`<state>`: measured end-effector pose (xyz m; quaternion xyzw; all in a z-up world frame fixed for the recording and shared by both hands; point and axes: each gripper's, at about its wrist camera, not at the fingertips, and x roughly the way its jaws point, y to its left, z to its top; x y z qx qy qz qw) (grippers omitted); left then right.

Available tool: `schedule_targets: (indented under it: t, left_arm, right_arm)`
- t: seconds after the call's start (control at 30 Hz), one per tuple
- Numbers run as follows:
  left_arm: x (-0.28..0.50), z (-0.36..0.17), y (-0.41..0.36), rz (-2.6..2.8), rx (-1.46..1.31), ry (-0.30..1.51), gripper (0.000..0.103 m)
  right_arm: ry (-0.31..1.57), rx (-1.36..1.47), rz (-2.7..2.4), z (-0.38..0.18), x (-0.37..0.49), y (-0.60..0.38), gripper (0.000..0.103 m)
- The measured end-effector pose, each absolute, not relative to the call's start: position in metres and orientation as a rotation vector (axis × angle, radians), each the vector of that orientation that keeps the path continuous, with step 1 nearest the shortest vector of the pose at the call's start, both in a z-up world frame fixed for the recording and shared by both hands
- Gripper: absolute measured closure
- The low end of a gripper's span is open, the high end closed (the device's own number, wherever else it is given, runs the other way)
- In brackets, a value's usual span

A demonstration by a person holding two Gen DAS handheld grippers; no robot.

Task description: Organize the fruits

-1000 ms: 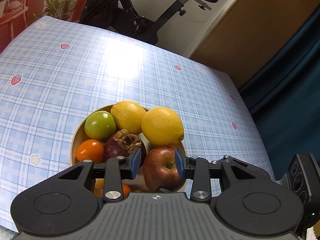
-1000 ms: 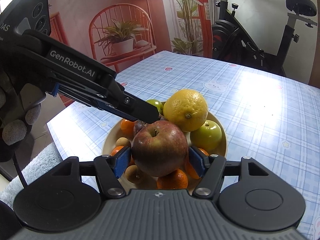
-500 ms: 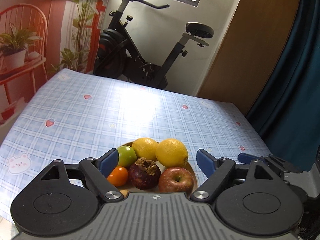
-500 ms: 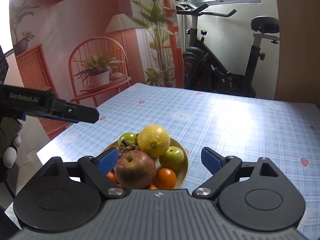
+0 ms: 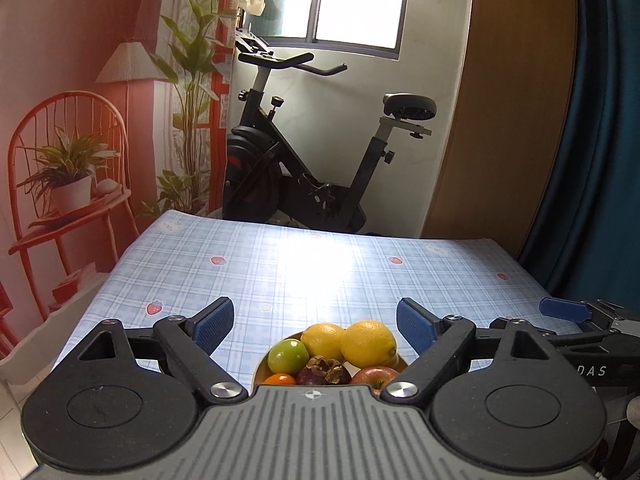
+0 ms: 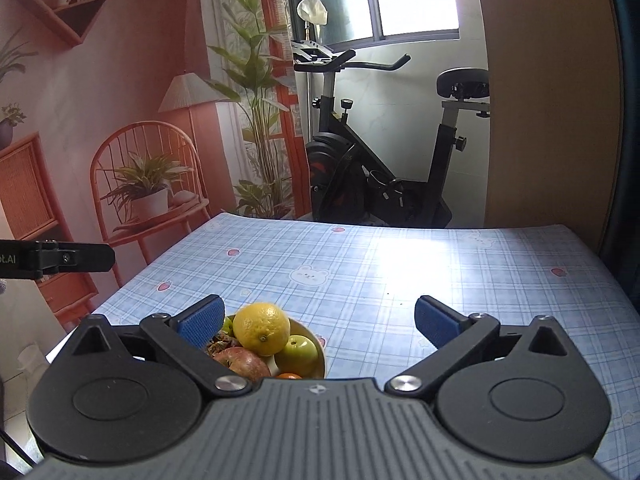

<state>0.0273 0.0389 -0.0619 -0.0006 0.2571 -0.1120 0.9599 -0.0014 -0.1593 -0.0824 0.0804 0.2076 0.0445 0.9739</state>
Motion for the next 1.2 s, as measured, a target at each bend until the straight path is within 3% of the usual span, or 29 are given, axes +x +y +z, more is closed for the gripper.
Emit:
schedule_targets:
  t: [0.9, 1.2]
  left_arm:
    - [0.015, -0.051, 0.034, -0.17, 0.015, 0.421, 0.013]
    - [0.008, -0.05, 0.031, -0.156, 0.025, 0.408, 0.007]
  right_arm:
    - [0.387, 0.144, 0.039, -0.059, -0.014, -0.157, 0.0]
    - [0.388, 0.146, 0.04, -0.058, -0.015, -0.158, 0.0]
